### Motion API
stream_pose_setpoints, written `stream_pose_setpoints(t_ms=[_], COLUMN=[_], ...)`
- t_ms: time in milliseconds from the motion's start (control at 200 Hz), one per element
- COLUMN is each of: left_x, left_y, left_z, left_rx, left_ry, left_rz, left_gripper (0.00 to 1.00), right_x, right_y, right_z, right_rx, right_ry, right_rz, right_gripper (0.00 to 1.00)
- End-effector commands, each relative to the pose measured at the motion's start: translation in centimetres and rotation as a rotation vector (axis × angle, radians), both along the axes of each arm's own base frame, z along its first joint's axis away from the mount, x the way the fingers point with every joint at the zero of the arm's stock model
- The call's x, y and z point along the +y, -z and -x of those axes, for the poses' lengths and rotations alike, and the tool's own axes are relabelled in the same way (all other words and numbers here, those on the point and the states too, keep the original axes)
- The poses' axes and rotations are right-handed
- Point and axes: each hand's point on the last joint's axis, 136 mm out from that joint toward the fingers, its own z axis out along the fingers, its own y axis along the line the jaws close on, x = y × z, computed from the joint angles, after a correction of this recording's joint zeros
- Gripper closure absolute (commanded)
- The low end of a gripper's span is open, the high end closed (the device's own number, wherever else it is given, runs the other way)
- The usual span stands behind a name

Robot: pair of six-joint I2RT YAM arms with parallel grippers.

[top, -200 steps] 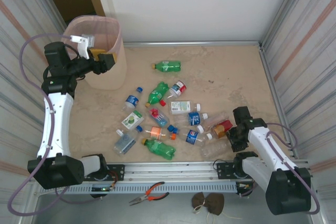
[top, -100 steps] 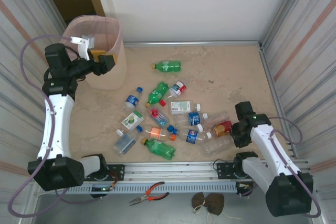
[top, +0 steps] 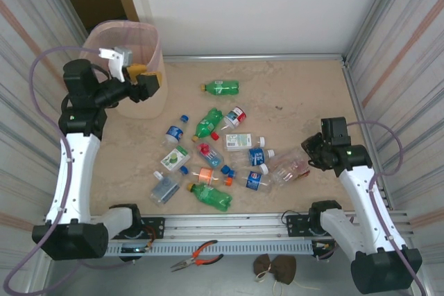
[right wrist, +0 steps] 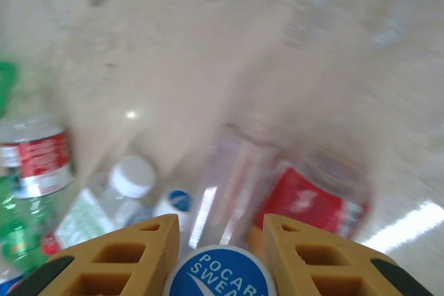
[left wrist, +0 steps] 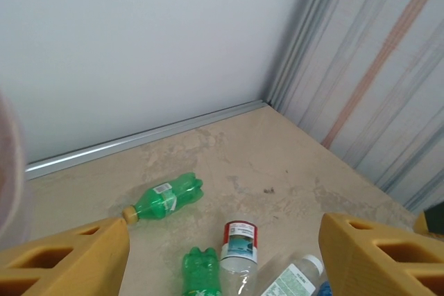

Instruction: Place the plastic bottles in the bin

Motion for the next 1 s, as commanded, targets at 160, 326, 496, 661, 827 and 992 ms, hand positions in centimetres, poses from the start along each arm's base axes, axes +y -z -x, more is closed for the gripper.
stream_pose_setpoints(t_ms=[160, 326, 496, 661, 827, 992], left_x=[-5.1, -9.5, -14.3, -18.4, -21.4, -23.3], left_y=[1.1, 1.7, 2.7, 4.1, 4.7, 4.9], left_z=[1.8, 3.6, 5.3, 7.3, 9.0, 9.7], left_rx=[-0.017, -0.037, -0.035, -0.028, -0.049, -0.036], left_ry=[0.110, 0.237, 0.377, 0.481, 0.551, 0.592], left_rz=[-0.078, -0.104, -0.111, -0.118, -0.105, -0.084], left_gripper=[0.27, 0.26, 0.26, 0.22, 0.19, 0.17], right_x=[7.1, 9.7, 12.4, 15.3, 17.4, 19.5], right_y=[-11.7, -16.6, -21.1, -24.8, -27.6, -29.0], right_z=[-6.8, -7.0, -6.3, -5.2, -4.5, -4.1], right_rx=[-0.617, -0.814, -0.995, -1.126, -1.222, -1.260], right_ry=[-0.503, -0.694, -0.840, -0.938, -0.966, -1.009], right_rz=[-0.042, 0.020, 0.101, 0.128, 0.112, 0.079], right_gripper=[0.91, 0.90, 0.89, 0.89, 0.90, 0.90])
